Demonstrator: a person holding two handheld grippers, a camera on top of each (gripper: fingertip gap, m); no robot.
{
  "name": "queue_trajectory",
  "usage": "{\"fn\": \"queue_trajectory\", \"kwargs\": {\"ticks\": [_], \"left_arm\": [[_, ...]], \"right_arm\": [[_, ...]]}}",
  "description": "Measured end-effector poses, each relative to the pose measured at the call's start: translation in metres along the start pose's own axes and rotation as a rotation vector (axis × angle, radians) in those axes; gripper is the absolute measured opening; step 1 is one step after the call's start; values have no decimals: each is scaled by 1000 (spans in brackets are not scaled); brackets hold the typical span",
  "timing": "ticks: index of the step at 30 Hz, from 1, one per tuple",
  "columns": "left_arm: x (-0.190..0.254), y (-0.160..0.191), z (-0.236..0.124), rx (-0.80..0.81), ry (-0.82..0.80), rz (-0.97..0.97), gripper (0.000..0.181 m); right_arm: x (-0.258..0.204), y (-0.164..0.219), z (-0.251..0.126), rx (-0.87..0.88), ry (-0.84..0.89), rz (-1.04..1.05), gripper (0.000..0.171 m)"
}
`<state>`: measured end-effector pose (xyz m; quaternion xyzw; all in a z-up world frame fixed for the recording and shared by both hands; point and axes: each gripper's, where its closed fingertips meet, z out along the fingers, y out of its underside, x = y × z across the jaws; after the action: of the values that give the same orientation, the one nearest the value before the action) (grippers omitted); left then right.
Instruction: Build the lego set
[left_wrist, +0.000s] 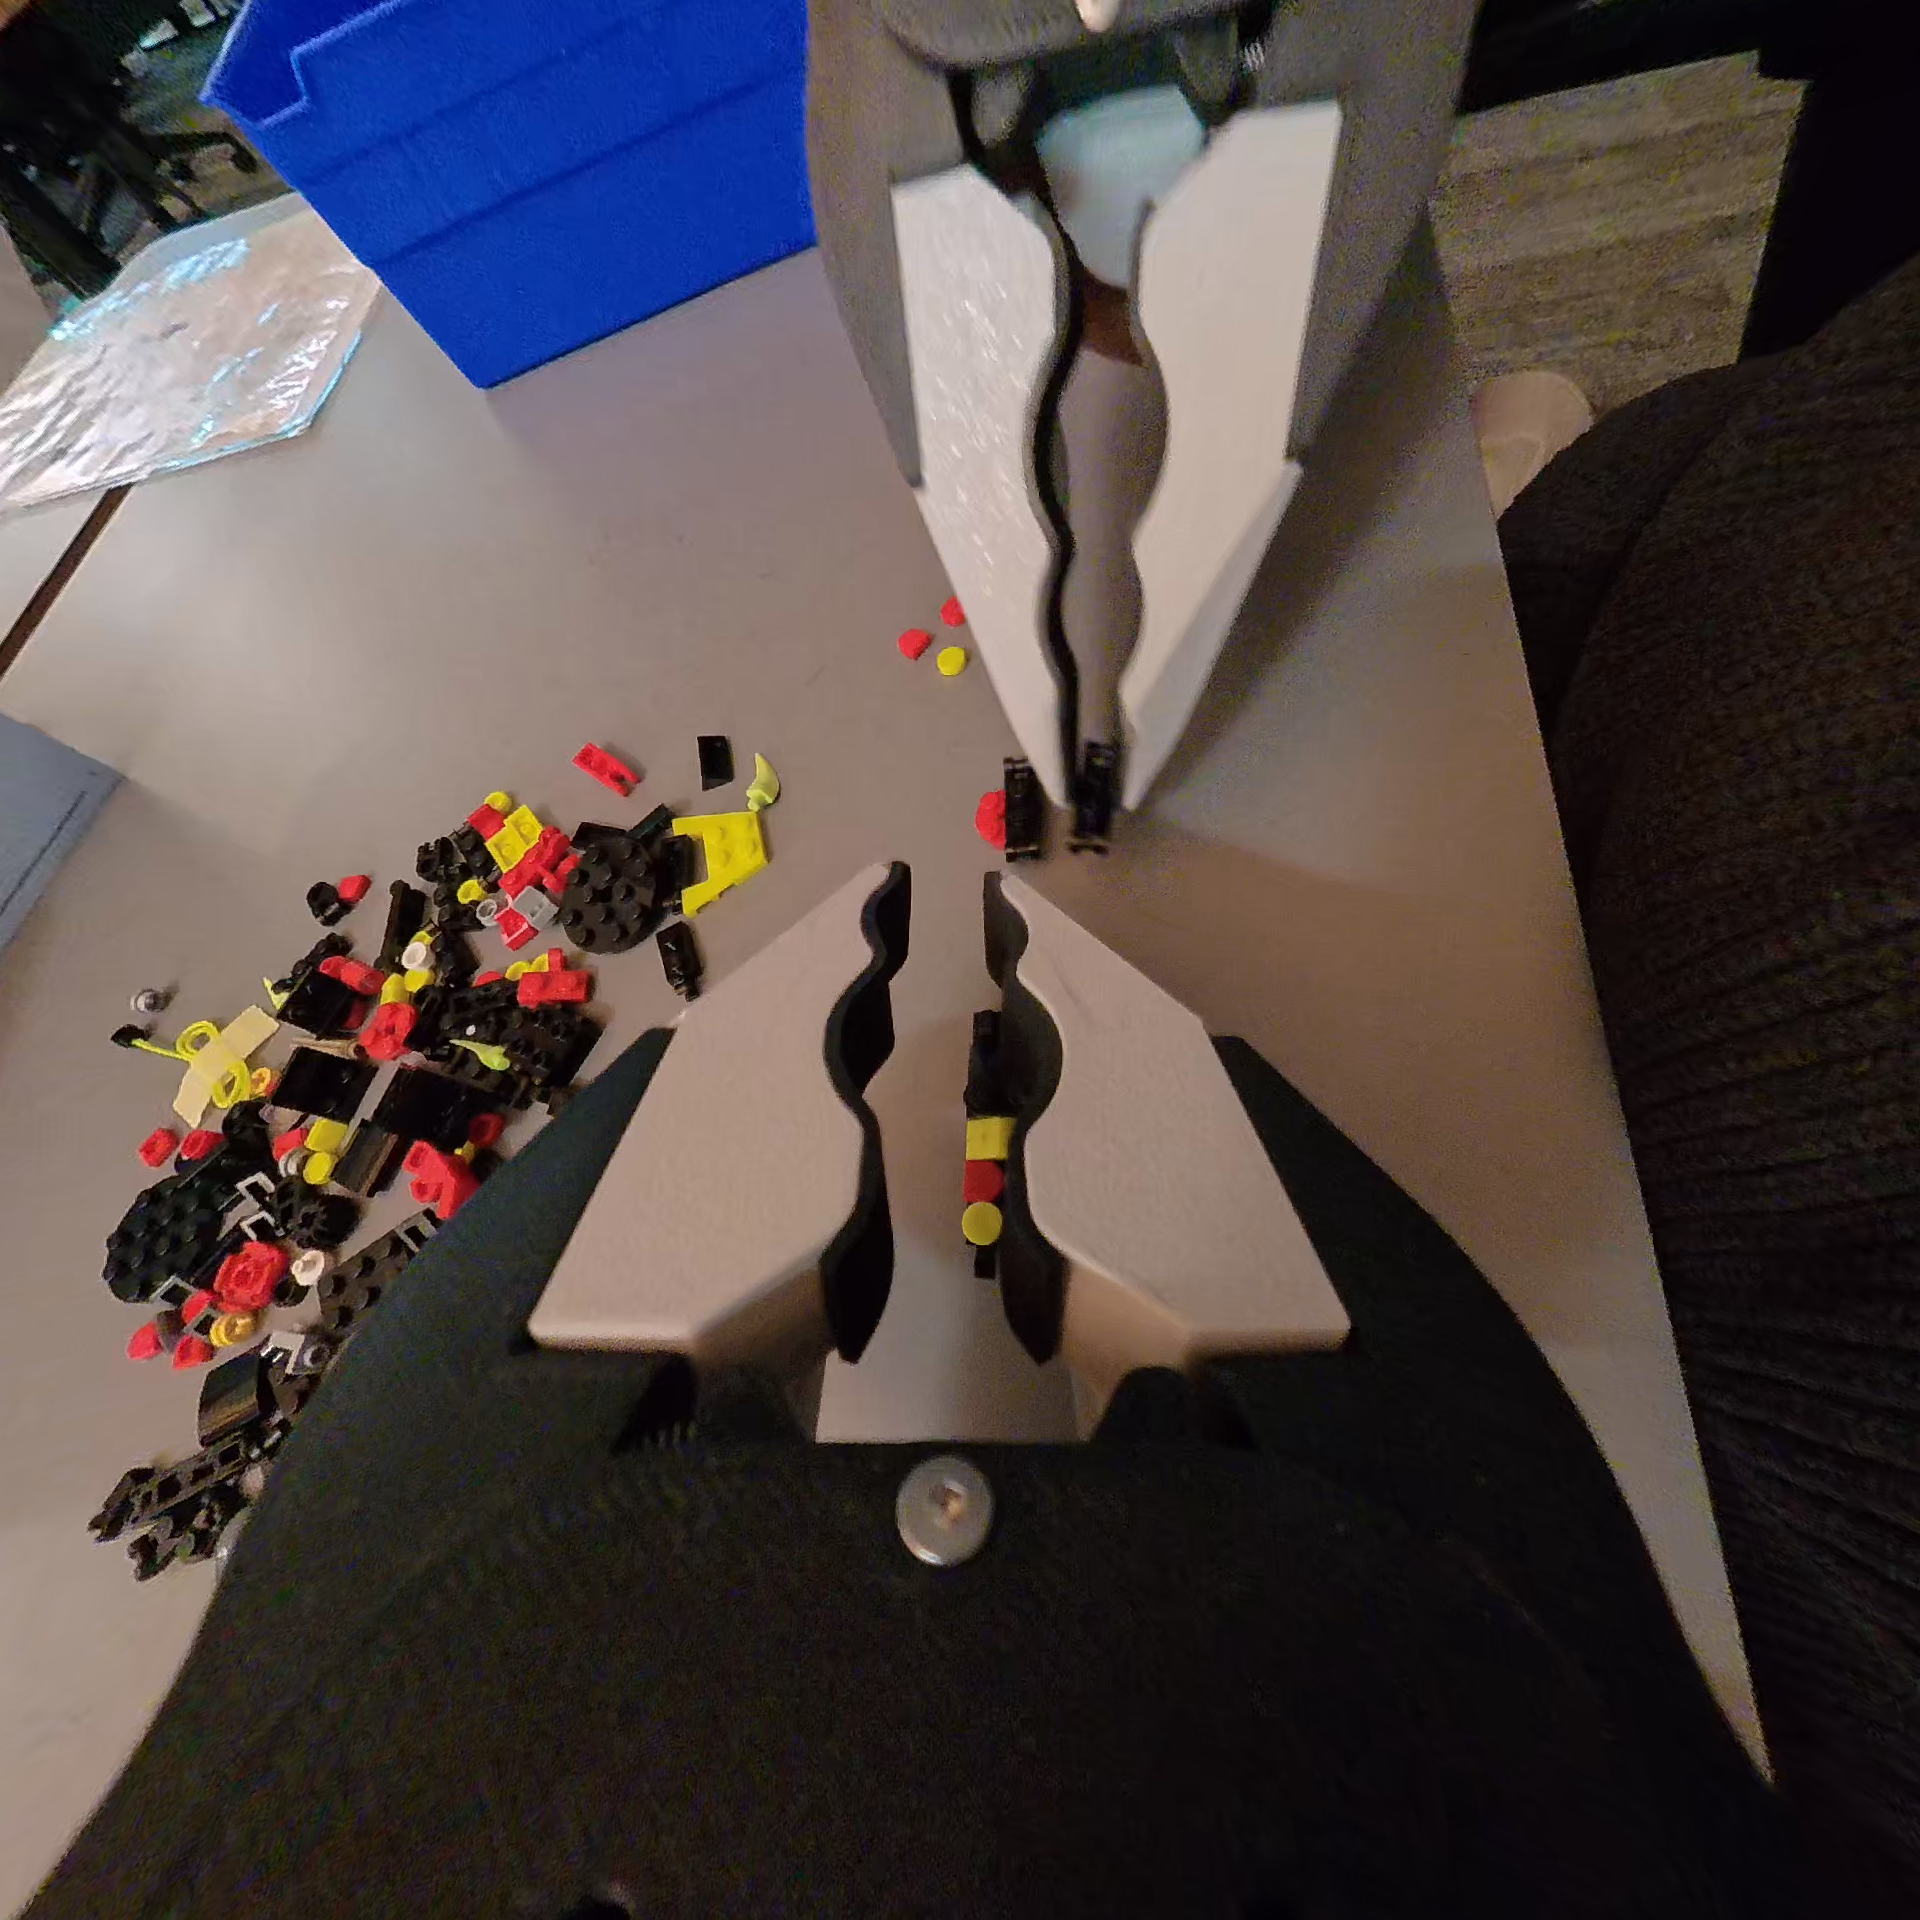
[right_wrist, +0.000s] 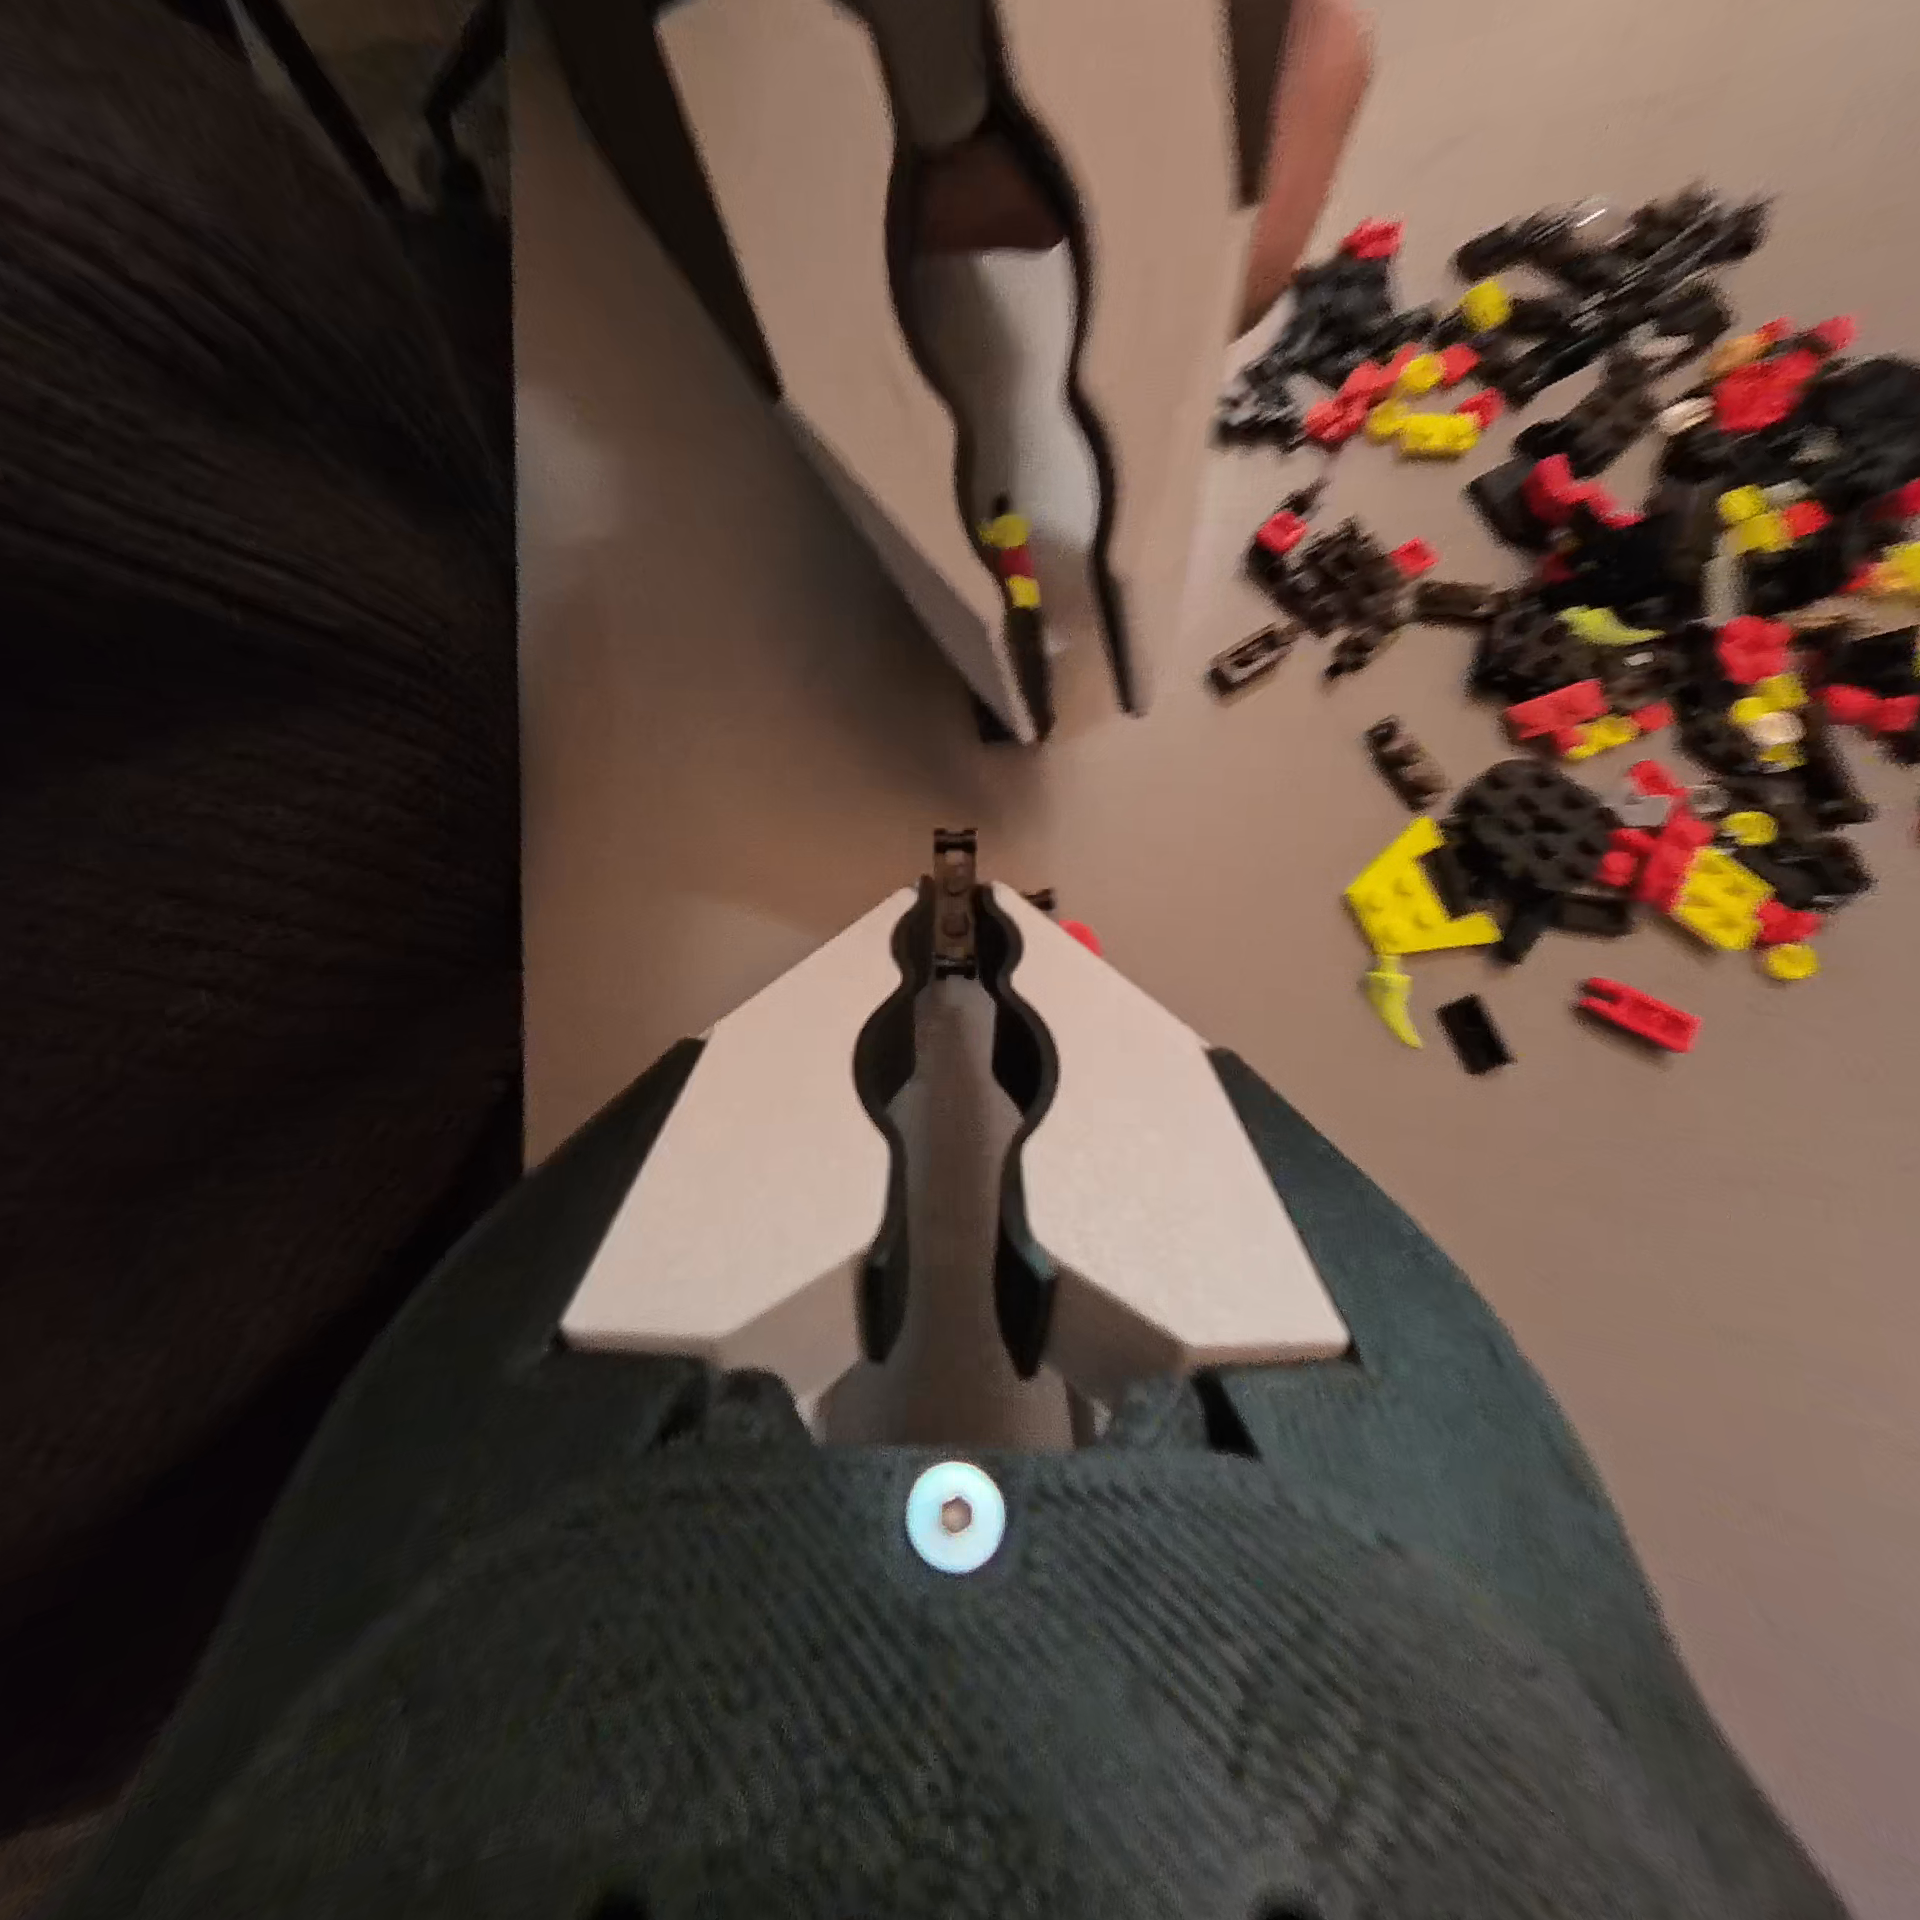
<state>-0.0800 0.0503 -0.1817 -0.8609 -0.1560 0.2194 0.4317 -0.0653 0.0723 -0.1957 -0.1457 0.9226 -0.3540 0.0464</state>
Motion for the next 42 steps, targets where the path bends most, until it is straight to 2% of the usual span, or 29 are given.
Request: {"fn": "queue_trajectory", "kwargs": {"ticks": [1, 4, 7, 12, 29, 42], "left_arm": [[-1, 0, 1, -3, -5, 2, 12], [1, 2, 5, -19, -1, -2, 10], [4, 3, 11, -36, 3, 8, 7], [11, 2, 18, -51, 16, 10, 6], [13, 13, 26, -137, 22, 23, 17], [12, 16, 29, -161, 14, 28, 17]], "right_arm": [[7, -3, -5, 24, 23, -3, 6], [27, 5, -11, 0, 65, -20, 6], [35, 10, -7, -12, 36, -34, 6], [28, 10, -4, 4, -55, -40, 6], [28, 12, 5, -16, -88, -54, 7], [25, 12, 4, -18, -109, -65, 10]]}}
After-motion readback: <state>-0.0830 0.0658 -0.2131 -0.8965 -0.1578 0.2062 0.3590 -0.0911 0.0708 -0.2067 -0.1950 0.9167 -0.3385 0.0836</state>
